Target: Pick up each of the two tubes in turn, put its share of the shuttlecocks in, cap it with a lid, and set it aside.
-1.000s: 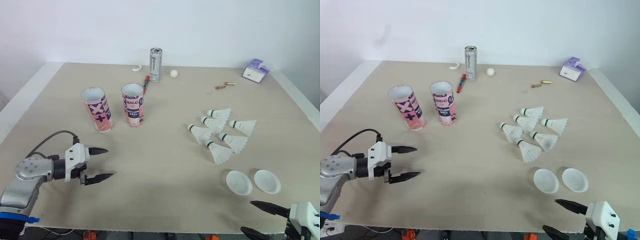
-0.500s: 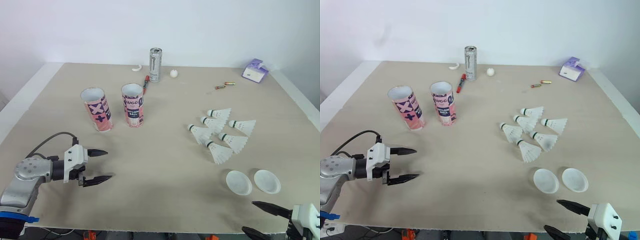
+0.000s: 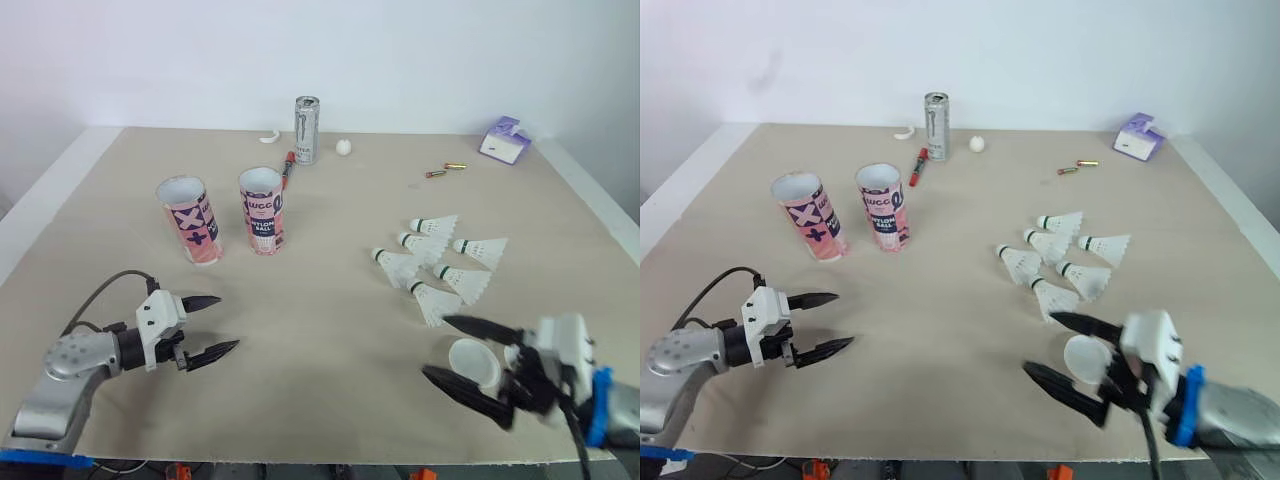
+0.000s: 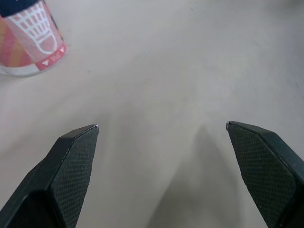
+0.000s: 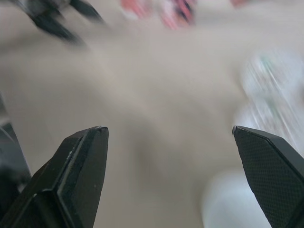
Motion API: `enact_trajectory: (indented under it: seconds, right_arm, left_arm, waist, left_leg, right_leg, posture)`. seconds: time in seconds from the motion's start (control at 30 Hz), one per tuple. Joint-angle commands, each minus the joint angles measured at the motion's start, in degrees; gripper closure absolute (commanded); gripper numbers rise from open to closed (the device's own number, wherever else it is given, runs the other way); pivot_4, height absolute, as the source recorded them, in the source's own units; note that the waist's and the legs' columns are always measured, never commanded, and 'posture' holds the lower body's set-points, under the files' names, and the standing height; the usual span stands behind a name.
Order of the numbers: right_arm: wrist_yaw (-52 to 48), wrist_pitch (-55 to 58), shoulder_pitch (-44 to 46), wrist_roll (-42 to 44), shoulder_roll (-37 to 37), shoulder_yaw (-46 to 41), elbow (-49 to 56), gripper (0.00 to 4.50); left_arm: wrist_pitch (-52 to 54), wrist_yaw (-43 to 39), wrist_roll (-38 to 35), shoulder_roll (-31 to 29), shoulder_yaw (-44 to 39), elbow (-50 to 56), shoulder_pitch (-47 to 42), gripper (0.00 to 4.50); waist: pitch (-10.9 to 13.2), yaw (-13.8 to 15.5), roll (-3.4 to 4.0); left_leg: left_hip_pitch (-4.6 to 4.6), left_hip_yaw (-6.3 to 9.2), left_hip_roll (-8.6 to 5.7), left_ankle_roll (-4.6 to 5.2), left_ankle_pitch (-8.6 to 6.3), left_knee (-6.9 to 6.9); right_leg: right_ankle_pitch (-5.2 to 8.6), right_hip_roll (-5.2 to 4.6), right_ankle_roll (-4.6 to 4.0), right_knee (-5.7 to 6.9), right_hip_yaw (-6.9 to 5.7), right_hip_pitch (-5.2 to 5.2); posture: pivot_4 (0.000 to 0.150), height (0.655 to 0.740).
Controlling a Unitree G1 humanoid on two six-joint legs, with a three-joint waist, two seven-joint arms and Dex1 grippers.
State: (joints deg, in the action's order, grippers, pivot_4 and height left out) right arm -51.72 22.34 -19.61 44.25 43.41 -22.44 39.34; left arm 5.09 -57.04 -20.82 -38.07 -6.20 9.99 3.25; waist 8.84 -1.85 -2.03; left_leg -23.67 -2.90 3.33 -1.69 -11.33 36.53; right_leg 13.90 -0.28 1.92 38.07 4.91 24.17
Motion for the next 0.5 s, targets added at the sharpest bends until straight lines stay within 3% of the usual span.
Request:
enact_trajectory:
  seconds: [0.03,0.13,0.2,0.37,0.5]
  right_arm:
    - [3.4,3.4,9.3,1.2,0.2,5.7,-0.5,0.03]
    - [4.1,5.7,27.1,-2.7,-3.7,16.7,-8.5,0.03]
    - [2.7,5.9,33.2,-5.1,-5.2,20.8,-13.2,0.03]
    - [-2.3,-0.9,43.6,-14.1,-9.8,29.1,-30.1,0.03]
    - [-4.4,-5.3,46.5,-17.3,-11.4,30.3,-36.8,0.03]
  left_arm:
    - [3.7,6.2,-0.9,1.7,-2.1,5.1,0.6,0.00]
    - [7.3,13.1,-1.7,5.4,-3.4,8.7,1.6,0.00]
    - [9.3,17.5,-1.7,7.7,-4.5,10.5,1.6,0.00]
    - [12.4,29.9,-0.3,14.2,-8.3,15.5,3.9,0.00]
    - [14.1,36.7,1.0,17.7,-9.7,16.9,4.7,0.00]
  waist:
    - [0.0,0.2,-0.08]
    - [0.1,-0.3,-0.20]
    - [0.2,-0.6,-0.34]
    - [0.2,-0.2,-0.37]
    - [0.2,-0.6,-0.37]
  left_leg:
    - [-0.02,0.04,-0.01,0.00,0.00,0.00]
    - [0.05,0.03,-0.01,0.03,0.02,0.02]
    - [0.06,0.04,-0.09,0.10,0.06,0.07]
    - [-0.01,0.11,-0.11,0.10,0.06,0.06]
    - [-0.10,0.03,-0.13,0.07,0.02,0.06]
  right_leg:
    - [0.01,0.01,0.01,0.00,0.00,-0.01]
    - [-0.01,0.07,0.06,-0.01,0.05,-0.08]
    - [-0.16,0.07,0.10,-0.01,0.15,-0.11]
    - [-0.02,0.08,0.25,0.00,0.13,-0.17]
    - [-0.16,0.06,0.53,-0.02,0.23,-0.07]
  posture:
    - [0.150,0.7400]
    - [0.150,0.7400]
    - [0.150,0.7400]
    - [0.150,0.7400]
    - [0.150,0.7400]
